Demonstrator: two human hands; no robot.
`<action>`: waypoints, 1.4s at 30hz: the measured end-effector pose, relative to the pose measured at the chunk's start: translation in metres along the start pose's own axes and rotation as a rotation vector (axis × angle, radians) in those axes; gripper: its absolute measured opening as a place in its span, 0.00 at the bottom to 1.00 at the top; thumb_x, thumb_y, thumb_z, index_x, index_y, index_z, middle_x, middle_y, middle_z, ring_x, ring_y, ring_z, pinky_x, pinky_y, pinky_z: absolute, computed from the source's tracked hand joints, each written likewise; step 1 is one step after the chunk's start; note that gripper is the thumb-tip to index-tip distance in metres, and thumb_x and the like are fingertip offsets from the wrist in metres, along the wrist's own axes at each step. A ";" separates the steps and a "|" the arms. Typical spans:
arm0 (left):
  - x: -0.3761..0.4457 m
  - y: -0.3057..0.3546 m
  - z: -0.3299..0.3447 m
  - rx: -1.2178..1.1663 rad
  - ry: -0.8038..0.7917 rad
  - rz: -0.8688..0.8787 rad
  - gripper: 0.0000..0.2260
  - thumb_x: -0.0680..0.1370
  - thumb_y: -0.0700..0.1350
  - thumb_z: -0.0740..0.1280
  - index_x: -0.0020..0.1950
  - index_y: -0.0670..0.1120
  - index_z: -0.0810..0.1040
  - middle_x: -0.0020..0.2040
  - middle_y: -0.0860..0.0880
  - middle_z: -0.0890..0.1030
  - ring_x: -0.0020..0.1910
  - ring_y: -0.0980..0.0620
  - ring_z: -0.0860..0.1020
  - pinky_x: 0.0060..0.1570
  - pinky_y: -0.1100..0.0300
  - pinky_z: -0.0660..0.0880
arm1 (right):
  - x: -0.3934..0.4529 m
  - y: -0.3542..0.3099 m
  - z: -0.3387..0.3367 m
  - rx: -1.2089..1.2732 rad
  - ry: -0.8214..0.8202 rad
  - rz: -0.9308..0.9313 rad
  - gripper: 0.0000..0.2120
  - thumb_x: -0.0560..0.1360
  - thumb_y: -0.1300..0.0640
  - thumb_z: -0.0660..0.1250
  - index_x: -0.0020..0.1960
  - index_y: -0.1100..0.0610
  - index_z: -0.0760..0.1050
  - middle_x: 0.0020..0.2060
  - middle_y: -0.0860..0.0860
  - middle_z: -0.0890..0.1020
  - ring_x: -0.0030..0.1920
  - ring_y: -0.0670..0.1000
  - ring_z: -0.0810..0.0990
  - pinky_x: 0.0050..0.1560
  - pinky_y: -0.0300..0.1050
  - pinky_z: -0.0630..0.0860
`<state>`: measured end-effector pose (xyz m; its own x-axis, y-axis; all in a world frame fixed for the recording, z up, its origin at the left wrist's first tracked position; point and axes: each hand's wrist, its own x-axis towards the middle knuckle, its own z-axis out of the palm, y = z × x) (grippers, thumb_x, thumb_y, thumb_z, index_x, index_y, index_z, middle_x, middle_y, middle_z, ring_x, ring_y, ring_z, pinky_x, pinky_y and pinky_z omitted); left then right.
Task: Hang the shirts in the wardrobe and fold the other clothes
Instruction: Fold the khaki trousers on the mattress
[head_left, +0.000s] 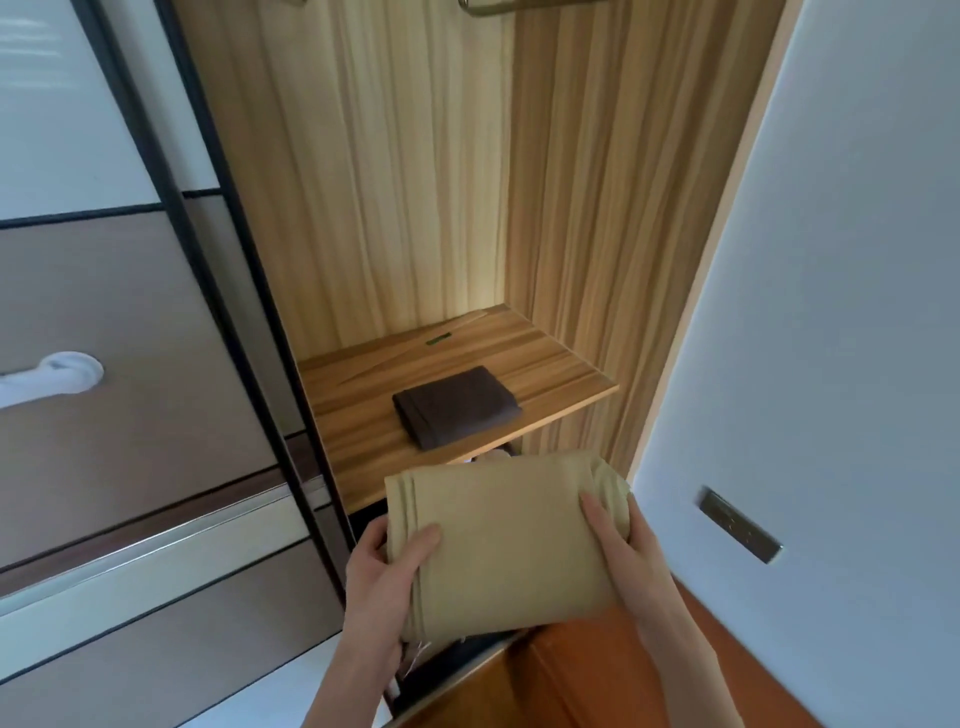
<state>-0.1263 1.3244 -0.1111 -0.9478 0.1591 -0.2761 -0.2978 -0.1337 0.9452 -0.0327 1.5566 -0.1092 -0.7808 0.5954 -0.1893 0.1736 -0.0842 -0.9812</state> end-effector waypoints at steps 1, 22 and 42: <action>0.012 0.004 0.001 -0.012 0.002 0.009 0.22 0.71 0.47 0.81 0.62 0.48 0.80 0.53 0.45 0.86 0.50 0.43 0.85 0.43 0.52 0.79 | 0.010 -0.003 0.008 0.002 0.001 -0.021 0.48 0.69 0.27 0.69 0.83 0.44 0.59 0.73 0.45 0.71 0.71 0.51 0.72 0.75 0.56 0.68; 0.228 0.014 0.060 -0.077 0.252 -0.012 0.23 0.75 0.53 0.76 0.68 0.53 0.76 0.58 0.48 0.83 0.56 0.45 0.82 0.57 0.44 0.80 | 0.275 -0.030 0.092 -0.080 -0.115 -0.072 0.33 0.78 0.39 0.71 0.78 0.47 0.67 0.69 0.42 0.75 0.68 0.46 0.74 0.73 0.47 0.70; 0.376 -0.007 0.087 0.079 0.351 -0.049 0.31 0.80 0.60 0.69 0.79 0.51 0.65 0.67 0.47 0.77 0.61 0.46 0.78 0.63 0.42 0.78 | 0.452 -0.012 0.151 -0.392 -0.295 0.015 0.32 0.84 0.41 0.62 0.81 0.55 0.61 0.70 0.53 0.75 0.70 0.59 0.73 0.69 0.51 0.70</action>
<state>-0.4712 1.4703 -0.2061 -0.9178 -0.1841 -0.3518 -0.3476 -0.0559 0.9360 -0.4777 1.7062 -0.1887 -0.9032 0.3403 -0.2615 0.3548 0.2493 -0.9011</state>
